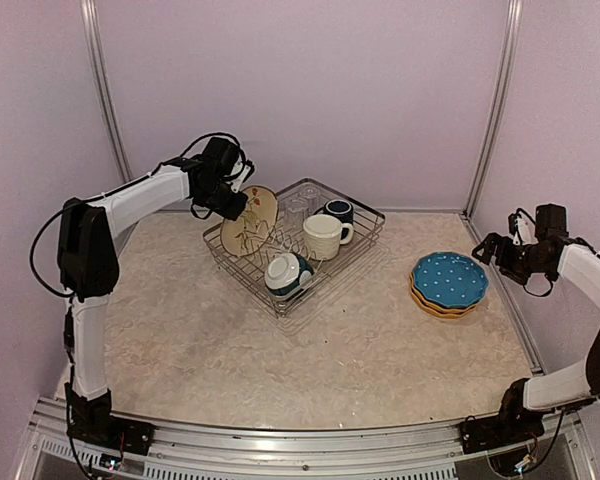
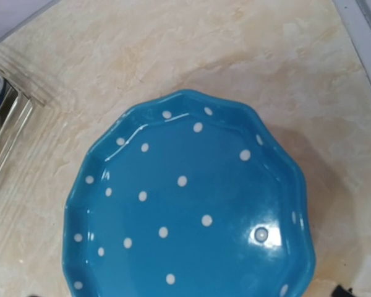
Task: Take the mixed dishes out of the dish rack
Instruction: Grab the plate from the dish rack.
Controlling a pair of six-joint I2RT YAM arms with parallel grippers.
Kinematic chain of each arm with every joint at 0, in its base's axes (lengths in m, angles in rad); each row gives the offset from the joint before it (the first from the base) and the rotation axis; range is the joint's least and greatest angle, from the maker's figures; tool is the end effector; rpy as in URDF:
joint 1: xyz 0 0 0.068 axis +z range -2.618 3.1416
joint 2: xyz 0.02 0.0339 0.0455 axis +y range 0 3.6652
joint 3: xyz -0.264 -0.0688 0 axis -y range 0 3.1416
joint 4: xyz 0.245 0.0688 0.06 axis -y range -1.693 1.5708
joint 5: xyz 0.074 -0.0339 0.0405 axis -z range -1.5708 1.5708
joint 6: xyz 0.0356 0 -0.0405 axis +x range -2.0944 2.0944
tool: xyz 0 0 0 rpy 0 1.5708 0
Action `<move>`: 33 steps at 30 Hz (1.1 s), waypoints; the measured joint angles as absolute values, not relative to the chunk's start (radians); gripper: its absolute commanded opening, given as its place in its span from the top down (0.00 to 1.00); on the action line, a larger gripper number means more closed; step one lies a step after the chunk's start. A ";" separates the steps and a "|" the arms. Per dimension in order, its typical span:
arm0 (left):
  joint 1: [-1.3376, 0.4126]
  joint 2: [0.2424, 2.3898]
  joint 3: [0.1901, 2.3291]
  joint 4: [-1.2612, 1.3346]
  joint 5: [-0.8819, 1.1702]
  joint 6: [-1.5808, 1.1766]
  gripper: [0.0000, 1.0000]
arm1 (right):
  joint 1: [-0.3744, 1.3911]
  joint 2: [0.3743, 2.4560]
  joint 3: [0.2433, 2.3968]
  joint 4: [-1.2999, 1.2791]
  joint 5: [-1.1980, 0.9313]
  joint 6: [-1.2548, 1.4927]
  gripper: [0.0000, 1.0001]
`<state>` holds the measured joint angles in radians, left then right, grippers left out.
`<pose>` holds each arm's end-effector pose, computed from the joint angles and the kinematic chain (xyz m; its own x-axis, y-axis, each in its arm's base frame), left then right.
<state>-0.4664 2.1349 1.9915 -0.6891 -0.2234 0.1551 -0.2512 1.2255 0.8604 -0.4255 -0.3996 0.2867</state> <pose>0.4371 -0.2112 0.2806 -0.6055 0.4735 -0.6396 0.4037 0.8754 0.2659 0.2514 -0.0502 0.2546 -0.6706 0.4410 -0.5965 0.1601 0.8712 0.4642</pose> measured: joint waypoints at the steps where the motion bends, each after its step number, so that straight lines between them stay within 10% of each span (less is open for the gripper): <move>1: -0.469 2.130 1.987 -0.690 -0.232 0.155 1.00 | -0.251 1.225 0.860 -0.426 -0.400 0.287 0.00; 33: -0.527 1.868 1.972 -0.752 -0.377 0.079 1.00 | -0.251 1.221 0.851 -0.425 -0.400 0.300 0.00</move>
